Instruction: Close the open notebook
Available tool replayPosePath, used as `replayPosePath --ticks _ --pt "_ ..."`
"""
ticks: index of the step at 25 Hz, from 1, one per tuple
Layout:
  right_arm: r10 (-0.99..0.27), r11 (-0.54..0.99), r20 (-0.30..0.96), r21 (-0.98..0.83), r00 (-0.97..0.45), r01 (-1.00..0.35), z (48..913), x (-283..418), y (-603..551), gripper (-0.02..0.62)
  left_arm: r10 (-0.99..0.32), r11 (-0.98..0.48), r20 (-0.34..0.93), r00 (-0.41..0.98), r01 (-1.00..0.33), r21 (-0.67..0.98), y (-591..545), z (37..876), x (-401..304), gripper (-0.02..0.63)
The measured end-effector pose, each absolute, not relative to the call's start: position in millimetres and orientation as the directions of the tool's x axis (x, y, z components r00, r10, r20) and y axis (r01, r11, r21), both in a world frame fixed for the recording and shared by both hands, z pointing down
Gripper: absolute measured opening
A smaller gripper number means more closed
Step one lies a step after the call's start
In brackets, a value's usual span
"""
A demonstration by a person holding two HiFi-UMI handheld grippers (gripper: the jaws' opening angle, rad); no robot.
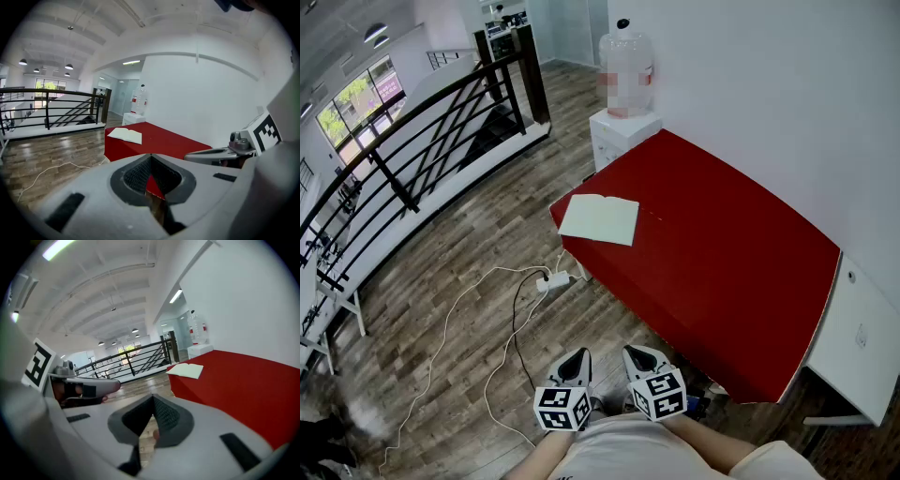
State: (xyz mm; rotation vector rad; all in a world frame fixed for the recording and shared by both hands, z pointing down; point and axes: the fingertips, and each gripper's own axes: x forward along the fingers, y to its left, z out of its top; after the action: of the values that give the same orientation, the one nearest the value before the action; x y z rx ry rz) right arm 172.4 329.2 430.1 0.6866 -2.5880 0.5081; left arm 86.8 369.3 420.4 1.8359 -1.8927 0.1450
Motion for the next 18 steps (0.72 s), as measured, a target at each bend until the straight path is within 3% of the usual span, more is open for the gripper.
replayPosePath --ticks 8,18 --pt "-0.358 0.822 0.486 -0.241 -0.797 -0.516 440 171 311 0.005 -0.910 0.128 0.415 -0.008 -0.956 0.263 350 426 79 0.006" --pt "-0.364 0.809 0.493 -0.252 -0.790 -0.530 450 115 249 0.005 -0.909 0.110 0.416 0.017 -0.954 0.278 283 437 25 0.006"
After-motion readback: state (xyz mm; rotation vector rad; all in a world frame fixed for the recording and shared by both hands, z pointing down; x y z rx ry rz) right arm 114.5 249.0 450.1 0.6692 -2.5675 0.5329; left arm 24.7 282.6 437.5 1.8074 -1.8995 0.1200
